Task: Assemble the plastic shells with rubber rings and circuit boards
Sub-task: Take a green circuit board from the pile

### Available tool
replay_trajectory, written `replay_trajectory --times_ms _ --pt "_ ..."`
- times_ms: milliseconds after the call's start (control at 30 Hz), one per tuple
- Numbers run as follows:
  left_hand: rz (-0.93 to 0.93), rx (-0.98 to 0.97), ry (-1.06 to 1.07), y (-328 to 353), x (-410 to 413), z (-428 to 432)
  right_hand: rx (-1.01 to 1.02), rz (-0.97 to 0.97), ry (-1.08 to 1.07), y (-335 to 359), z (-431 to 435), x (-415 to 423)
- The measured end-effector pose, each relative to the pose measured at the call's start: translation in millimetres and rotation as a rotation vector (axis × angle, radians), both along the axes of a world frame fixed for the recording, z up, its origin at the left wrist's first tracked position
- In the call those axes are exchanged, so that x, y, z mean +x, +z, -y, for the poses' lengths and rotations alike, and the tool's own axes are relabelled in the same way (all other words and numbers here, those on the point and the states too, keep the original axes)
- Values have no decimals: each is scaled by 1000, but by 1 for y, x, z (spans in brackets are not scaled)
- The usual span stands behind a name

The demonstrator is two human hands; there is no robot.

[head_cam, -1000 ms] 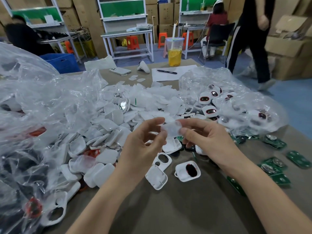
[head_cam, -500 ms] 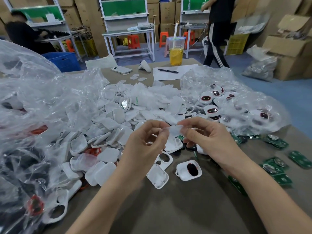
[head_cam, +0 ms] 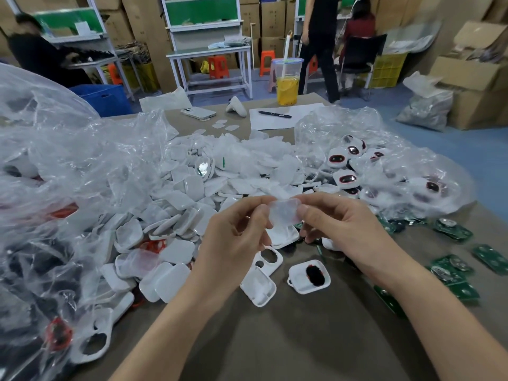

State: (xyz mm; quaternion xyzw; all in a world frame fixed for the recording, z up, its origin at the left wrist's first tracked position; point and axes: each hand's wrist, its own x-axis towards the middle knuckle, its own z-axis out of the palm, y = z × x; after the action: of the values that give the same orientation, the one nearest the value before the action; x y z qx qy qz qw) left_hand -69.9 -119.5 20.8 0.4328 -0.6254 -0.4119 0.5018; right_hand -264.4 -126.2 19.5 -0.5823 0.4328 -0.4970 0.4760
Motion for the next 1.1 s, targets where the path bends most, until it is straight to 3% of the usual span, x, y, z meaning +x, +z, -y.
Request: replay_trajectory --times_ms 767,1100 --pt "38 -2 -20 4 -1 0 -11 -10 20 4 -3 1" --pt "-49 121 -66 1 3 5 10 15 -17 1 -1 -1"
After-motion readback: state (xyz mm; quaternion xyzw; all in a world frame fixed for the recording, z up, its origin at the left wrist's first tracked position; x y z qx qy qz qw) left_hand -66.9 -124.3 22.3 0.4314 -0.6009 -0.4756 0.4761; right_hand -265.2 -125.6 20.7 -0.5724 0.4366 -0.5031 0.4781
